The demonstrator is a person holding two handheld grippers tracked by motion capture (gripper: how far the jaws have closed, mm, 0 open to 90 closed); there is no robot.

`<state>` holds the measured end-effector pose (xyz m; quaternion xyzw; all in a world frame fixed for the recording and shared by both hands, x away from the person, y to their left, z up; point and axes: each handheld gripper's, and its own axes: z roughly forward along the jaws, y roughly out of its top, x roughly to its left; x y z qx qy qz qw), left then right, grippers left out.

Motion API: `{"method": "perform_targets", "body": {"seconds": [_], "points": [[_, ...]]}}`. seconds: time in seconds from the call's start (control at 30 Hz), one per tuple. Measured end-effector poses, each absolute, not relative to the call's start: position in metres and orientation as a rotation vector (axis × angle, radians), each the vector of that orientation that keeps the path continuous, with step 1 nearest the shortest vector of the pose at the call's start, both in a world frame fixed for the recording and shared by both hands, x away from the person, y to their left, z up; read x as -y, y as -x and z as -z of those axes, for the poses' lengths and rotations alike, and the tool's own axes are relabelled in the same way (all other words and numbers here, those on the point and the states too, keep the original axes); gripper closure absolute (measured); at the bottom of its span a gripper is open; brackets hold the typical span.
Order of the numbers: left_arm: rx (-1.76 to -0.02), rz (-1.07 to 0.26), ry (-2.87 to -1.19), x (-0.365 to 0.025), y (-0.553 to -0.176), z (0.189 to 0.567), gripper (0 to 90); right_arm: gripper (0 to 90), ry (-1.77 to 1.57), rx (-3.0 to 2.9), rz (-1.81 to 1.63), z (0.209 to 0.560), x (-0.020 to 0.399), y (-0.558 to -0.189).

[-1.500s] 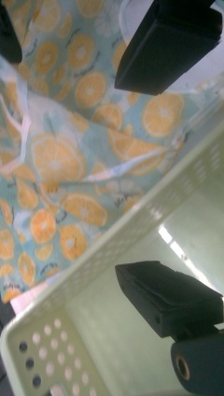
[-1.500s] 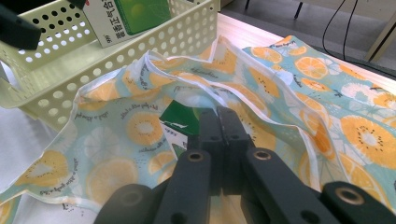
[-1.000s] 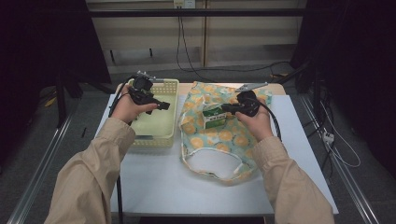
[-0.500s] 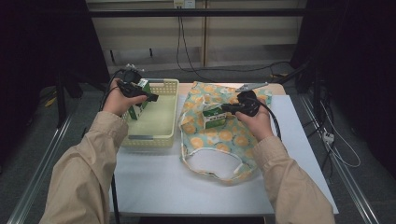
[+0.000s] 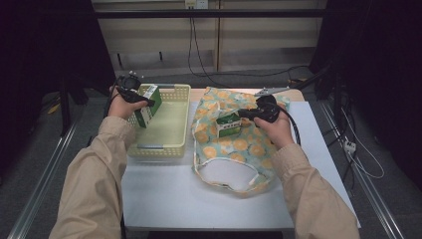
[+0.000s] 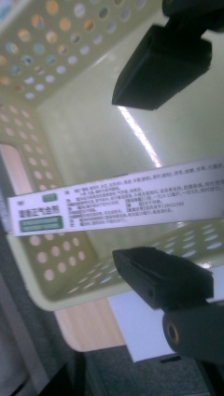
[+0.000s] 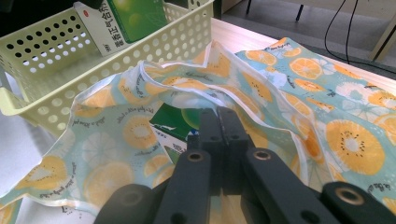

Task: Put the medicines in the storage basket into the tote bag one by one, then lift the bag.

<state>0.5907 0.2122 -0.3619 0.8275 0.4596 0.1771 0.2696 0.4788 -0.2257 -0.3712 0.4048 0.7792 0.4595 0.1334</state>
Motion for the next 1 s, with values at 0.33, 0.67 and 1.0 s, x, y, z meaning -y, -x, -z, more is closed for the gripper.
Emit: {"method": "perform_targets", "body": {"seconds": [0.33, 0.67, 1.0], "points": [[-1.318, -0.403, -2.234, -0.203, -0.582, 0.352, 62.8, 90.0, -1.172, -2.255, -1.347, 0.369, 0.230, -0.478], [-1.019, -0.229, -2.246, -0.171, -0.522, 0.274, 63.0, 90.0, -1.172, -2.257, -1.318, 0.370, 0.227, -0.478], [-0.624, -0.041, -2.389, -0.096, -0.459, 0.268, 62.9, 90.0, -1.193, -2.248, -1.286, 0.367, 0.229, -0.481]]}}
